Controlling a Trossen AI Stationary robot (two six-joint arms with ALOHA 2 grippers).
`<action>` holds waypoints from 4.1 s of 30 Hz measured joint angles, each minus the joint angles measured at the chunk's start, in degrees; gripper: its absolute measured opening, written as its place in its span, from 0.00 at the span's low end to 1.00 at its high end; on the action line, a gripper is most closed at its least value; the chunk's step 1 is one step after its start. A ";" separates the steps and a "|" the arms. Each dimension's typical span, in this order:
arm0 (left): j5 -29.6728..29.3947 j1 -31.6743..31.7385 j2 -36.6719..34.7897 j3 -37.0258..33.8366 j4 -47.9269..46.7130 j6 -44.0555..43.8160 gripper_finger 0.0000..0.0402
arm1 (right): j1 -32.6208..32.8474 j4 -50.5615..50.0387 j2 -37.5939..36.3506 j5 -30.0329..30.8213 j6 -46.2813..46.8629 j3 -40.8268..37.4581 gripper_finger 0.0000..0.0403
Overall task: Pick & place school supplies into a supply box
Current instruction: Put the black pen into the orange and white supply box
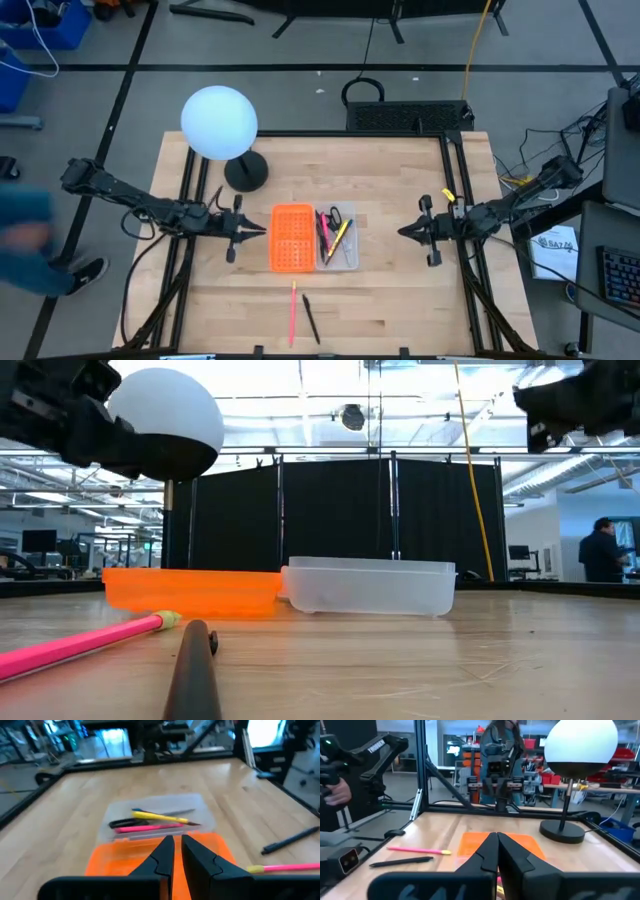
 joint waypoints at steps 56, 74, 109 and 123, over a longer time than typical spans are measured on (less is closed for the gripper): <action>14.32 -13.06 85.42 80.34 -48.85 22.02 0.42 | -0.25 9.12 -0.57 -0.04 -1.11 -5.66 0.00; 18.02 -12.05 85.29 80.30 -54.20 28.21 0.07 | -0.25 9.10 -0.54 -0.04 -1.13 -5.66 0.00; 7.39 7.93 82.44 95.56 -73.67 82.73 0.06 | -0.23 3.48 -0.35 -0.08 2.37 -5.66 0.00; 10.23 17.70 82.35 88.17 -73.90 88.26 0.06 | -0.23 1.77 -0.35 -0.04 -2.63 -5.66 0.00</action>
